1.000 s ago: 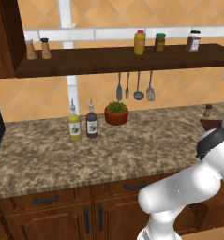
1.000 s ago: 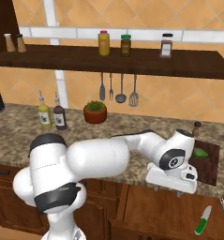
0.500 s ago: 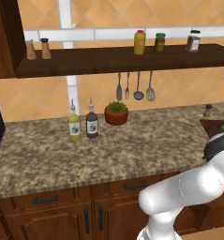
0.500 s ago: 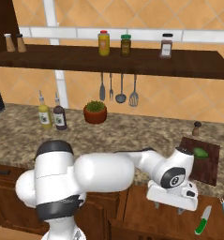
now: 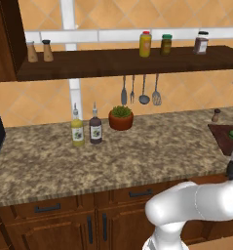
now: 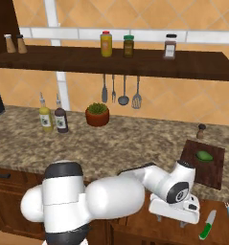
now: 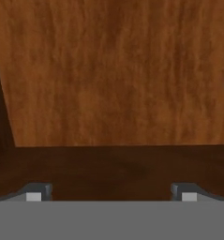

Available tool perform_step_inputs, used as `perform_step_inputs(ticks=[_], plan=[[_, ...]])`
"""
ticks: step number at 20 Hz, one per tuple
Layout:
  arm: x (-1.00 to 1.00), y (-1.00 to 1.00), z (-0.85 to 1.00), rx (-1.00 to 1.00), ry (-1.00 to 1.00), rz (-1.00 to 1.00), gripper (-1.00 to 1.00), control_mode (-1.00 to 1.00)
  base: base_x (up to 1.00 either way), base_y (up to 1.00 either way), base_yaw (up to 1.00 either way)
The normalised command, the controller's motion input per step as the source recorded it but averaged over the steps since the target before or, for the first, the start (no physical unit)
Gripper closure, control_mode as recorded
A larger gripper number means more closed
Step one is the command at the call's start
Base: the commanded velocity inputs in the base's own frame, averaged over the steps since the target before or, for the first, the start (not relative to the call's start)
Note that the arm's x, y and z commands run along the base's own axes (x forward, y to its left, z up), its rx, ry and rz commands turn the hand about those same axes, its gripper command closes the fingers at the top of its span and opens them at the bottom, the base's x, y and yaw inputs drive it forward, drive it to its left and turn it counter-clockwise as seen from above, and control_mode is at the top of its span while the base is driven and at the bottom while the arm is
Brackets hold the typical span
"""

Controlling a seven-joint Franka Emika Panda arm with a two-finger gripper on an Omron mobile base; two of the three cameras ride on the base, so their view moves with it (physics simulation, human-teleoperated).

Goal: Place the appropriate cutting tool for cutting the avocado skin on the cutting board.

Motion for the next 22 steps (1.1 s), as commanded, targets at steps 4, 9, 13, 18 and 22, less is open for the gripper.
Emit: perform_step_inputs(ticks=[4, 9, 13, 18, 22], plan=[[-0.03, 0.00, -0.42, 0.00, 0.01, 0.01, -1.00, -1.00, 0.00, 0.00, 0.00], [-0.17, 0.00, -0.37, 0.00, 0.03, 0.03, -1.00, -1.00, 0.00, 0.00, 0.00], [-0.36, -0.03, -0.22, 0.00, 0.07, 0.04, -1.00, -1.00, 0.00, 0.00, 0.00], [-0.57, -0.10, -0.07, 0.00, 0.07, 0.04, -1.00, -1.00, 0.00, 0.00, 0.00], [-0.60, -0.01, 0.00, 0.00, 0.09, 0.00, -1.00, -1.00, 0.00, 0.00, 0.00]])
